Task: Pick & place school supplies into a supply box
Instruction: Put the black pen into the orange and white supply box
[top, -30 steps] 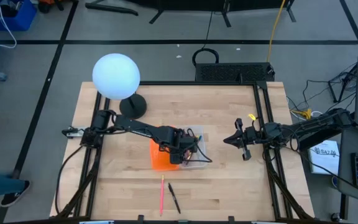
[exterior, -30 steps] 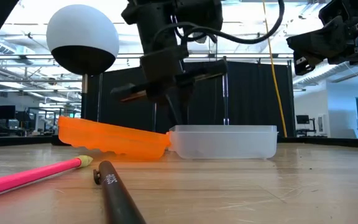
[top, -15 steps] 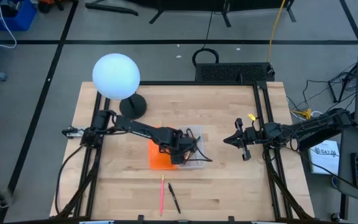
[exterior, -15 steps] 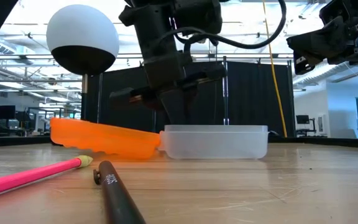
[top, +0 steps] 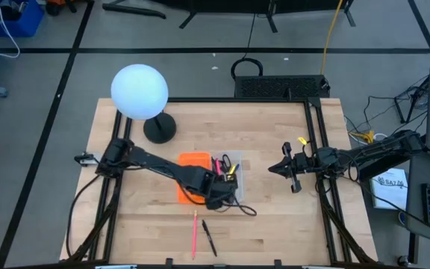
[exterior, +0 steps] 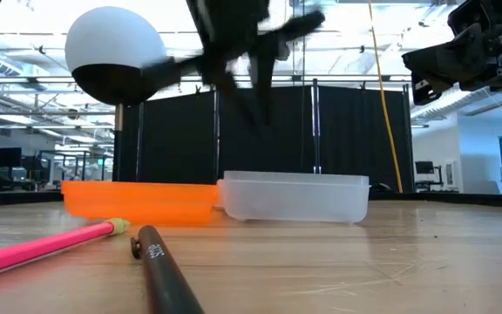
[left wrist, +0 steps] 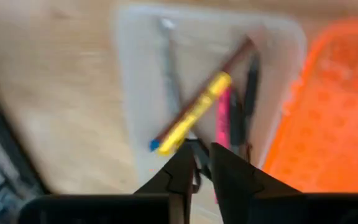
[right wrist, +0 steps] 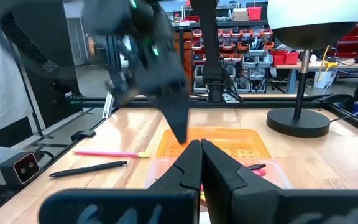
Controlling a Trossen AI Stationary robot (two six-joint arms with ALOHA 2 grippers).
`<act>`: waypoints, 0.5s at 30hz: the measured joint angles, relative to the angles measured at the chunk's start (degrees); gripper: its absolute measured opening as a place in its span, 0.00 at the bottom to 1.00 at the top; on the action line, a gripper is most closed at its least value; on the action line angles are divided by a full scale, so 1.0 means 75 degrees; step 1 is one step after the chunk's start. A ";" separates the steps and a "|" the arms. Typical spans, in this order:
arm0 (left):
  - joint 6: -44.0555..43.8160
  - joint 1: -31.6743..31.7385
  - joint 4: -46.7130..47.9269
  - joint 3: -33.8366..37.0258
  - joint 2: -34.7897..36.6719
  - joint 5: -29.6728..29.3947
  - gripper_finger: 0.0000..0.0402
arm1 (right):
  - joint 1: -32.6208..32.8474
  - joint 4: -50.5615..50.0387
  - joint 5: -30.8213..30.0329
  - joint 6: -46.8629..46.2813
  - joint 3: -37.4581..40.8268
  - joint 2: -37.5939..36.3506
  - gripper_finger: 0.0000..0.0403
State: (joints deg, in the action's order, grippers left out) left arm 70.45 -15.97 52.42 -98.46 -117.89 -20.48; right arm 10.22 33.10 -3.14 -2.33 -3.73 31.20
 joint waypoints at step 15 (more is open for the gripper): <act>-0.3285 -0.0858 -0.0894 0.2332 0.2728 0.2839 0.01 | 0.0004 -0.0050 0.0242 -0.0532 0.0000 0.0050 0.00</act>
State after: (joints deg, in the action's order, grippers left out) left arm 45.81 -22.40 45.72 -80.97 -97.43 0.81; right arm 10.24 32.73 -1.32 -6.32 -3.73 31.57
